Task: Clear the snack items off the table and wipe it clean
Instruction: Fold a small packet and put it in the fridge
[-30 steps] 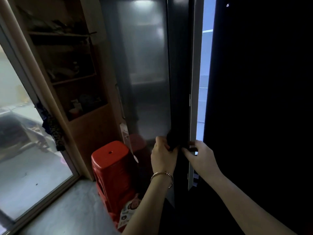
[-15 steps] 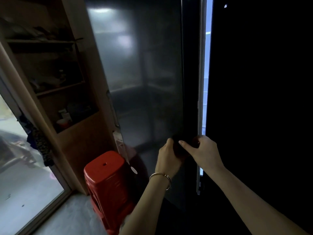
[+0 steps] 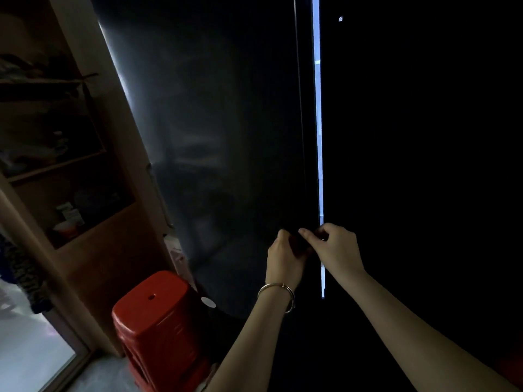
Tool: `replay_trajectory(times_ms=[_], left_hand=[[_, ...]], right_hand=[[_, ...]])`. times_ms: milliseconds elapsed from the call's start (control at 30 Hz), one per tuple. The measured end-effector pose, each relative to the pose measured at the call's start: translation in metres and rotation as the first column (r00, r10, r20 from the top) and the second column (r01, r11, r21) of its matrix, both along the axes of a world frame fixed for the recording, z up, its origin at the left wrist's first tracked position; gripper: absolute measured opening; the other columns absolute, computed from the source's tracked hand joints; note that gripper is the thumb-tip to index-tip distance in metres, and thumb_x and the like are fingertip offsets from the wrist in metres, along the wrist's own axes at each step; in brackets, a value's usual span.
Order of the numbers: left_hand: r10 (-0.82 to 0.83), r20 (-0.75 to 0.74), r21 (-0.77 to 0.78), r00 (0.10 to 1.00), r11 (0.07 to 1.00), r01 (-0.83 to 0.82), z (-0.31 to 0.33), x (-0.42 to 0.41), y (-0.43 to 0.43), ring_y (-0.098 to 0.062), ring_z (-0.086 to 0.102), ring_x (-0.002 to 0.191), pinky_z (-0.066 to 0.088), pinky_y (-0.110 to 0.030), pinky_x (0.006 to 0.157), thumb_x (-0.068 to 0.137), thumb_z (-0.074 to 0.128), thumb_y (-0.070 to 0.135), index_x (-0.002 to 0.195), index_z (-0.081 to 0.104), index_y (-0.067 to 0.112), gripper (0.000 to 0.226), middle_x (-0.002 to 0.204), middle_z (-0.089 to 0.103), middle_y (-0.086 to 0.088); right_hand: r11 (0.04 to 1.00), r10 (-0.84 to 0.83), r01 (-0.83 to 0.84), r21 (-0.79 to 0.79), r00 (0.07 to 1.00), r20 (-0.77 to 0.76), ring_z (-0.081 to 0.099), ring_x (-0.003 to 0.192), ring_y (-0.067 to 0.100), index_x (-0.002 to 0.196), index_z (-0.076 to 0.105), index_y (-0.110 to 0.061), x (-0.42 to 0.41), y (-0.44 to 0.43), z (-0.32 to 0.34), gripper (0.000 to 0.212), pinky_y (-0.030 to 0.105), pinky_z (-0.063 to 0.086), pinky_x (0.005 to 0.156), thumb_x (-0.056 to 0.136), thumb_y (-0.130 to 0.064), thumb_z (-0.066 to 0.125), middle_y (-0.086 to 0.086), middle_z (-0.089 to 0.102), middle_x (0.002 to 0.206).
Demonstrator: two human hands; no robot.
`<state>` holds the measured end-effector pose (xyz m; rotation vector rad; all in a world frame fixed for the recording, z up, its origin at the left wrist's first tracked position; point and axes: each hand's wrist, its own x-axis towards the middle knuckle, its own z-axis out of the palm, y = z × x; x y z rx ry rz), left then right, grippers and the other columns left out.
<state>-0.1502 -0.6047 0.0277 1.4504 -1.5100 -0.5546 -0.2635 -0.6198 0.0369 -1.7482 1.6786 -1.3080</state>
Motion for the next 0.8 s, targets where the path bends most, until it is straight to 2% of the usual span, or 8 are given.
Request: replay_trajectory(times_ms=[100,233,300,567,800], left_hand=[[-0.019,0.022,0.015,1.0,1.0,0.019,-0.002,-0.007,-0.018,-0.008,0.06,0.071,0.044,-0.013,0.052,0.084,0.067,0.027,0.09,0.049,0.018,0.021,0.089,0.061,0.002],[-0.031,0.051,0.028,0.998,0.999,0.029,-0.003,-0.016,-0.04,-0.012,0.06,0.081,0.049,-0.019,0.063,0.078,0.073,0.031,0.095,0.05,0.017,0.032,0.098,0.06,-0.001],[-0.023,0.041,0.025,0.999,0.999,0.022,-0.004,-0.017,-0.045,-0.013,0.06,0.081,0.052,-0.024,0.067,0.076,0.074,0.035,0.094,0.049,0.016,0.036,0.097,0.059,0.0],[-0.023,0.029,-0.03,0.999,0.999,0.024,-0.013,-0.013,-0.051,-0.01,0.06,0.083,0.054,-0.022,0.07,0.077,0.074,0.033,0.099,0.052,0.015,0.036,0.098,0.06,0.001],[-0.074,0.067,-0.017,0.995,0.997,0.076,-0.011,-0.015,-0.059,-0.013,0.057,0.091,0.048,-0.019,0.075,0.075,0.076,0.029,0.107,0.051,0.012,0.044,0.105,0.057,0.0]], right_hand=[[0.996,-0.091,0.093,0.011,0.991,-0.098,0.057,0.053,0.011,0.07,0.057,-0.017,-0.004,-0.011,0.005,0.039,0.021,0.039,0.046,0.085,-0.053,0.059,-0.002,0.057,0.059],[0.978,-0.198,0.207,0.022,0.96,-0.196,0.048,0.043,0.009,0.056,0.045,-0.019,-0.011,-0.025,0.011,0.047,0.02,0.028,0.04,0.086,-0.054,0.058,-0.003,0.049,0.049],[0.976,-0.206,0.215,0.018,0.955,-0.214,0.047,0.042,0.011,0.054,0.045,-0.017,-0.014,-0.031,0.011,0.05,0.021,0.028,0.04,0.084,-0.055,0.059,-0.002,0.048,0.047],[0.976,-0.212,0.218,-0.002,0.948,-0.236,0.045,0.039,0.013,0.052,0.045,-0.014,-0.012,-0.036,0.004,0.053,0.024,0.032,0.039,0.086,-0.052,0.058,-0.001,0.046,0.045],[0.966,-0.243,0.257,0.019,0.933,-0.267,0.042,0.038,0.012,0.049,0.042,-0.015,-0.011,-0.043,0.009,0.055,0.022,0.028,0.038,0.088,-0.05,0.056,-0.001,0.044,0.044]])
